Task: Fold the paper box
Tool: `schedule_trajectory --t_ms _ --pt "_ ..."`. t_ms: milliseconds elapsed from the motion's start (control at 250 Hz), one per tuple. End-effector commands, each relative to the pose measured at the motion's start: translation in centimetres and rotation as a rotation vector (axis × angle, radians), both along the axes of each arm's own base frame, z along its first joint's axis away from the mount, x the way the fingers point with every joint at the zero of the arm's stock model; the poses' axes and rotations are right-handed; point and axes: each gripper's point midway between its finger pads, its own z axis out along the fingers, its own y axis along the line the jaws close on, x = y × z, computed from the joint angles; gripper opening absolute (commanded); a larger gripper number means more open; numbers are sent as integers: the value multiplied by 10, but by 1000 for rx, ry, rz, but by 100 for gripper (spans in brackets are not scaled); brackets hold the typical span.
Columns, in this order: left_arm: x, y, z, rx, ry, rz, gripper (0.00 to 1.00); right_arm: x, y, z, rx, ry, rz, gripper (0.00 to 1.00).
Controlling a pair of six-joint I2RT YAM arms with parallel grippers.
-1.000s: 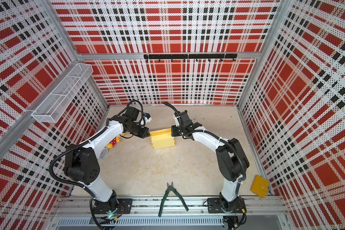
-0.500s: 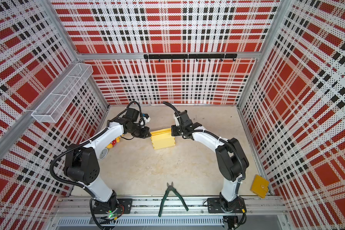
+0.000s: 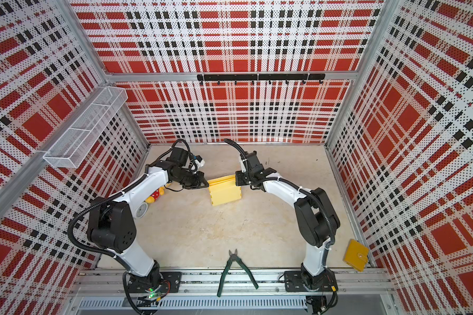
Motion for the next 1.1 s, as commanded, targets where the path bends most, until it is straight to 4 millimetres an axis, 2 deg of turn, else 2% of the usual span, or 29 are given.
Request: schedule_trajectory --t_ms 0,312,556,648,864,1092 --pt "7 -15 24 -109 -44 -25 8 -46 -7 -65 -98 229 47 0" --pt "5 -6 23 -105 -44 -37 8 -46 -6 -64 -94 226 53 0" --pt "5 -3 31 -140 -59 -57 8 -49 -5 -67 -95 226 56 0" --pt "6 2 27 -117 -66 -51 8 -50 -4 -66 -90 219 56 0" --pt "7 -4 20 -92 -74 -79 8 -44 0 -51 -66 180 50 0" --pt "13 0 17 -57 -93 -75 7 -41 1 -35 -48 135 49 0"
